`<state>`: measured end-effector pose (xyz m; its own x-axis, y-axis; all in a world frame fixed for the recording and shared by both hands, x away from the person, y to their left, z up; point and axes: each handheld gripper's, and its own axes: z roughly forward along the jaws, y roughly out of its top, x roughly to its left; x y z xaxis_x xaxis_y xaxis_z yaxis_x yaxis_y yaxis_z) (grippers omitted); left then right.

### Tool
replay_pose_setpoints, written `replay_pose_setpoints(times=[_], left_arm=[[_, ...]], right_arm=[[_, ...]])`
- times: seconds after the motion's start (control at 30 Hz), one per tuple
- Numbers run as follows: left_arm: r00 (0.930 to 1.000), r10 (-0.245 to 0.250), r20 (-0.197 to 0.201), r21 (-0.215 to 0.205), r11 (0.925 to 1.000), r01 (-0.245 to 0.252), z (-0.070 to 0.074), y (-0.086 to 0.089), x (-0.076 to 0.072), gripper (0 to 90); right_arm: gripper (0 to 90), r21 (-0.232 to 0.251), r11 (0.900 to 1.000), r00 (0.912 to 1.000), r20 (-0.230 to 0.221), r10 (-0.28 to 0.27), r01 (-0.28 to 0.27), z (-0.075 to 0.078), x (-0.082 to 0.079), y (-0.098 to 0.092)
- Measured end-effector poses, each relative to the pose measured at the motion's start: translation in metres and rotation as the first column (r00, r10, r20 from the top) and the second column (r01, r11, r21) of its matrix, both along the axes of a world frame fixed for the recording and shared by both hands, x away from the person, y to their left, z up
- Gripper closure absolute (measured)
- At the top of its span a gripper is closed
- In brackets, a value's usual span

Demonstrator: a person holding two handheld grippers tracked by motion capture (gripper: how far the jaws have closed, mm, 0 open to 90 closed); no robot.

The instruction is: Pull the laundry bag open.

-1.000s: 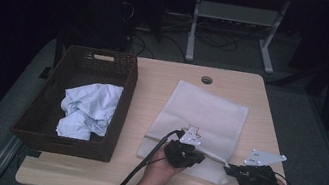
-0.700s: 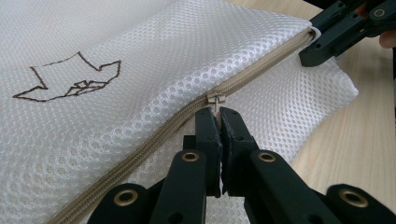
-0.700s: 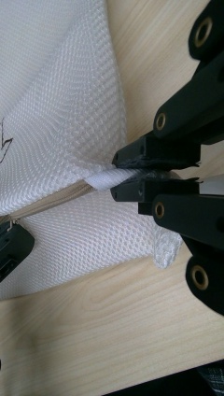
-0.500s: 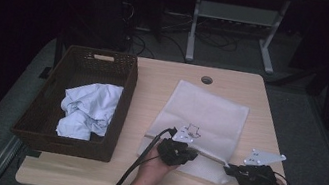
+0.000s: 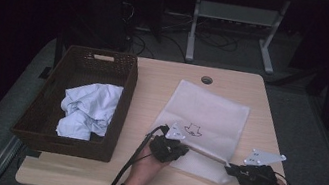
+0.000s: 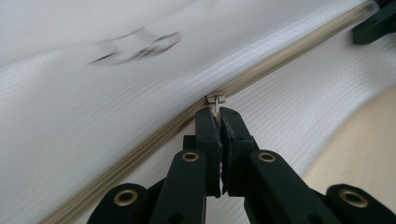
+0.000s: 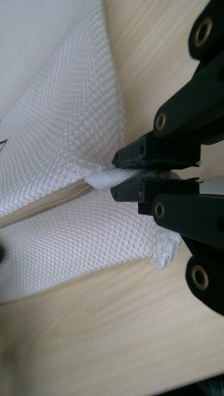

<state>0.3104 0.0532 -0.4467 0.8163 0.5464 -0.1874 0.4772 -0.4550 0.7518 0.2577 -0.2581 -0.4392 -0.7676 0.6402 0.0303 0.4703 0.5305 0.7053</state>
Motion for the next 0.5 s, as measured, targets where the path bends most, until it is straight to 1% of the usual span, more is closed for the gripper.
replay_pose_setpoints(times=[0.03,0.07,0.1,0.17,0.2,0.23,0.27,0.3,0.33,0.37,0.4,0.5], left_arm=[[0.9999,0.010,0.009,0.011,0.9999,-0.010,0.000,0.002,0.000,87.5],[0.9997,0.007,0.024,0.034,0.9994,-0.008,0.001,0.002,-0.001,87.5],[0.9996,0.008,0.029,0.045,0.9989,-0.009,0.001,0.002,-0.002,87.4],[0.9996,0.009,0.025,0.046,0.9989,-0.010,0.001,0.004,-0.001,87.5],[0.9997,0.009,0.023,0.037,0.9993,-0.010,0.001,0.005,-0.001,87.5],[0.9995,0.015,0.029,0.048,0.9987,-0.016,0.001,0.006,-0.001,87.4],[0.9995,0.020,0.025,0.039,0.9990,-0.021,0.001,0.008,0.000,87.4],[0.9994,0.024,0.023,0.037,0.9990,-0.025,0.001,0.009,0.001,87.5],[0.9990,0.029,0.035,0.054,0.9981,-0.031,0.002,0.009,0.001,87.5],[0.9990,0.029,0.035,0.054,0.9981,-0.031,0.002,0.009,0.001,87.5],[0.9990,0.040,0.022,0.039,0.9984,-0.041,0.002,0.013,0.002,87.5],[0.9986,0.041,0.032,0.058,0.9974,-0.043,0.002,0.014,0.002,87.5]], right_arm=[[83.4,0.033,0.999,0.9999,-0.011,-0.002,0.002,0.000,0.001,-0.005],[83.4,0.037,0.999,0.9999,-0.012,-0.001,0.002,0.000,0.000,-0.005],[83.3,0.031,1.000,1.0000,-0.008,0.004,-0.004,0.001,0.000,-0.004],[83.3,0.017,1.000,0.9999,-0.004,0.014,-0.014,0.000,-0.001,-0.001],[83.4,0.018,1.000,0.9998,-0.004,0.018,-0.017,0.000,-0.001,-0.001],[83.4,0.023,1.000,0.9999,-0.005,0.016,-0.016,0.000,0.000,0.000],[83.4,0.021,1.000,0.9999,-0.004,0.013,-0.013,0.000,0.000,0.000],[83.4,0.030,0.999,0.9999,-0.008,0.011,-0.011,0.000,0.000,-0.001],[83.4,0.033,0.999,0.9999,-0.011,0.010,-0.010,0.000,0.000,-0.001],[83.4,0.033,0.999,0.9999,-0.011,0.010,-0.010,0.000,0.000,-0.001],[83.4,0.025,1.000,0.9999,-0.010,0.007,-0.007,0.000,0.000,0.000],[83.4,0.022,1.000,1.0000,-0.007,0.006,-0.006,0.000,0.000,0.000]])
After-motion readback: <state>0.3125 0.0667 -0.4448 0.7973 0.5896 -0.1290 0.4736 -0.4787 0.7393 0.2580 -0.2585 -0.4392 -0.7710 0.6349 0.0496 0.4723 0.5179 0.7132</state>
